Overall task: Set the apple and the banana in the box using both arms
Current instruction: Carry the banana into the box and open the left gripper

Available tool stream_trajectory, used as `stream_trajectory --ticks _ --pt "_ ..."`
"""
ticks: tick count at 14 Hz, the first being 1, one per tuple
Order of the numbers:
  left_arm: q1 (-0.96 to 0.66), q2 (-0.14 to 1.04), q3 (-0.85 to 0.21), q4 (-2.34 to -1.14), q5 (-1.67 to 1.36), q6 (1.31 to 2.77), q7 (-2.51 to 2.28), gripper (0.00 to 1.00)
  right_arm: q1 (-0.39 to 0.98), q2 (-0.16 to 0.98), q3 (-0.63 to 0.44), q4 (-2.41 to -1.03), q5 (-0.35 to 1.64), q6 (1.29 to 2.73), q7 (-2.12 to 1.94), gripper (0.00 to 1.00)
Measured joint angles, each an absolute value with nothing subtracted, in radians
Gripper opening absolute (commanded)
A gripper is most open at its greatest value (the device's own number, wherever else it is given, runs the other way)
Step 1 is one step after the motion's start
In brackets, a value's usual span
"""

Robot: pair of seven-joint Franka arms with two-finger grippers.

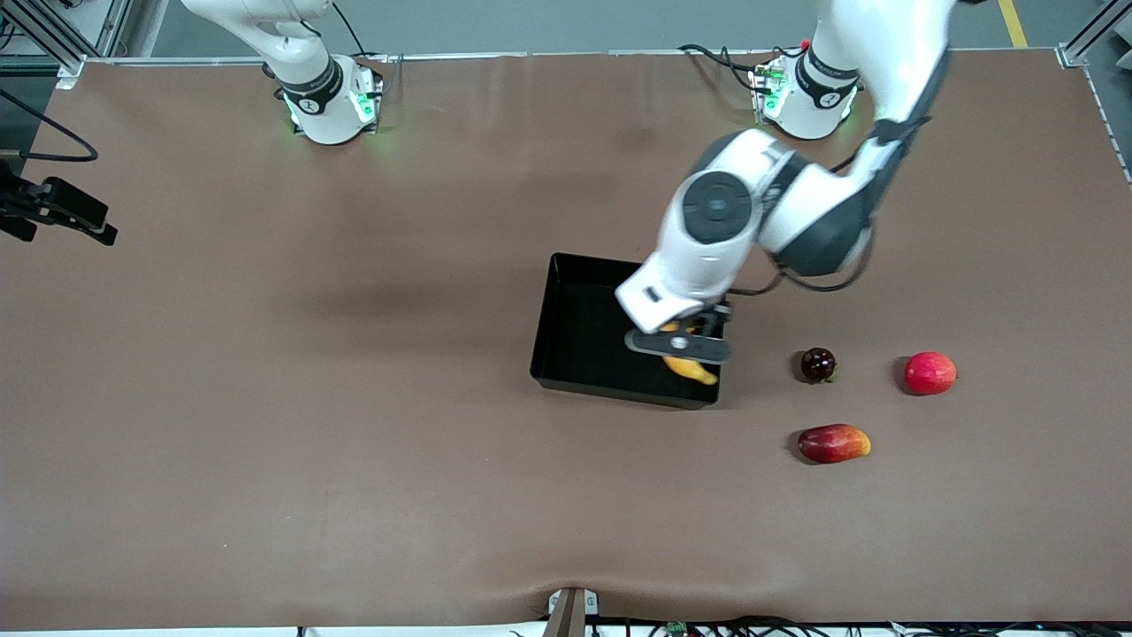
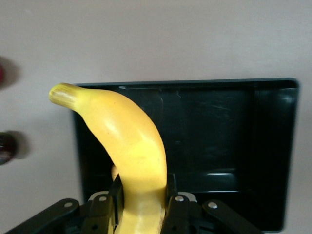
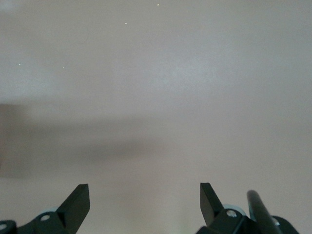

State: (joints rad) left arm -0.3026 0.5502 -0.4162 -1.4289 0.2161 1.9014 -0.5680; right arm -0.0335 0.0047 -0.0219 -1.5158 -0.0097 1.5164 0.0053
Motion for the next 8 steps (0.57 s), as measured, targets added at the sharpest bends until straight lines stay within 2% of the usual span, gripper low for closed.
stream_trajectory --ticks 5,8 --pt "-0.398 0.680 -0.414 -1.373 0.216 2.016 -0.631 0.00 -0.034 0.005 -0.021 -1.516 -0.010 1.519 0.005 1.00" --pt "-0.411 0.735 -0.412 -1.369 0.218 2.033 -0.629 0.00 -0.034 0.005 -0.021 -1.516 -0.010 1.519 0.005 1.00"
